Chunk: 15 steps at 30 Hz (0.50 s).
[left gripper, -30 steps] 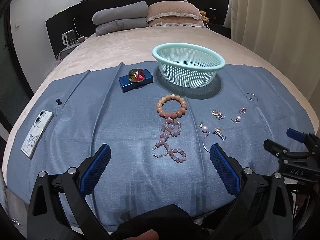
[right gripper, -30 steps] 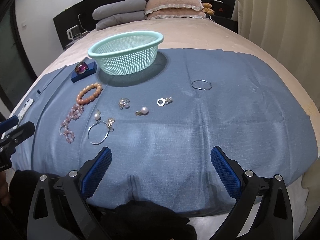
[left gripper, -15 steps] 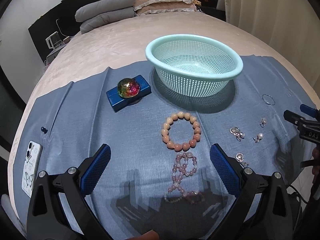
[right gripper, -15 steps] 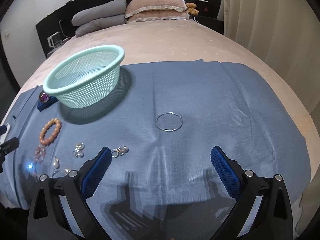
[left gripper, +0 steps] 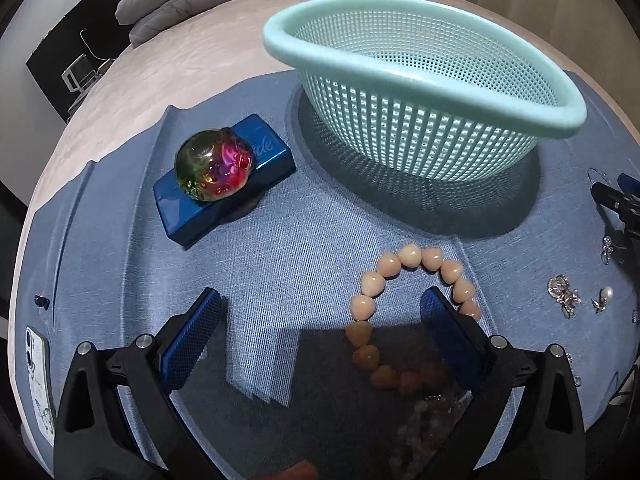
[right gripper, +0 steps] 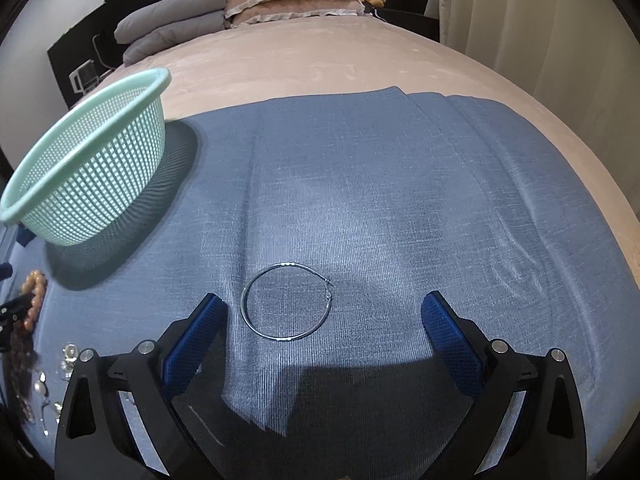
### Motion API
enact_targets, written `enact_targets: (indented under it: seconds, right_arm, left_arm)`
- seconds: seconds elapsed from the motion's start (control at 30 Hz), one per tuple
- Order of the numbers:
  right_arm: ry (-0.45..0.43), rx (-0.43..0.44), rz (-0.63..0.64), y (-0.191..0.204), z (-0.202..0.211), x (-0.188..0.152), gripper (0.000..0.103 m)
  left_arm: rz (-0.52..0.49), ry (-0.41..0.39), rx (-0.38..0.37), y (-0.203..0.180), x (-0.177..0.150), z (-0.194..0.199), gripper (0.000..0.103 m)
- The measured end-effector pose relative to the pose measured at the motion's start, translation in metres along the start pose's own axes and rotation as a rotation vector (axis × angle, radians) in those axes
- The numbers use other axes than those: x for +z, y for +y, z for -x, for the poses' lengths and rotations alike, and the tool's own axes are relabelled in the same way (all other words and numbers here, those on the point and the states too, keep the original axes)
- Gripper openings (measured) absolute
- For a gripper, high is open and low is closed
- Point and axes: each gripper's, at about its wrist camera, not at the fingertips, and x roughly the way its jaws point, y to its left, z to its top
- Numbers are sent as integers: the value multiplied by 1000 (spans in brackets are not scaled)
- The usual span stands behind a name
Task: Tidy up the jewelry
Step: 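Grasp the peach bead bracelet with the left tool while the right tool grasps the silver hoop, then carry both items into the green basket and open both tools to release them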
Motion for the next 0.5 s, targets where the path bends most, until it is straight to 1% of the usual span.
enact_targets:
  seconds: [0.1,0.13,0.17,0.2,0.23,0.27,0.3,0.33,0.37,0.4,0.5]
  right_arm:
    - [-31,-21,26,6,-1,-4,94]
    - [-39,0,31,5,0,-5,88]
    - [-46,30,38,7,3,-7,76]
    - [-56,47,48,8,6,-9,70]
    - [-63,56,61,9,8,-12,60]
    - [-68,70,73,10,9,-13,50]
    - [-72,79,82,12,11,-14,46]
    - [-77,79,91,14,12,-15,42]
    - [-81,77,97,14,12,-14,41]
    - [-83,84,96,14,12,-14,41]
    - [-82,117,92,13,18,-16,41]
  left_arm:
    - [43,-4,-55,7,-4,-3,95]
    - [45,-11,-61,7,-6,-2,91]
    - [30,-23,-60,4,-7,0,87]
    - [6,-31,-70,0,-8,3,75]
    - [-18,-40,-83,-6,-9,7,59]
    - [-36,-44,-97,-11,-10,10,50]
    - [-49,-46,-111,-16,-10,12,34]
    - [-59,-47,-124,-19,-11,13,21]
    - [-59,-48,-144,-20,-11,14,14]
    - [-53,-52,-148,-20,-13,15,12]
    - [-34,-52,-165,-18,-13,17,12]
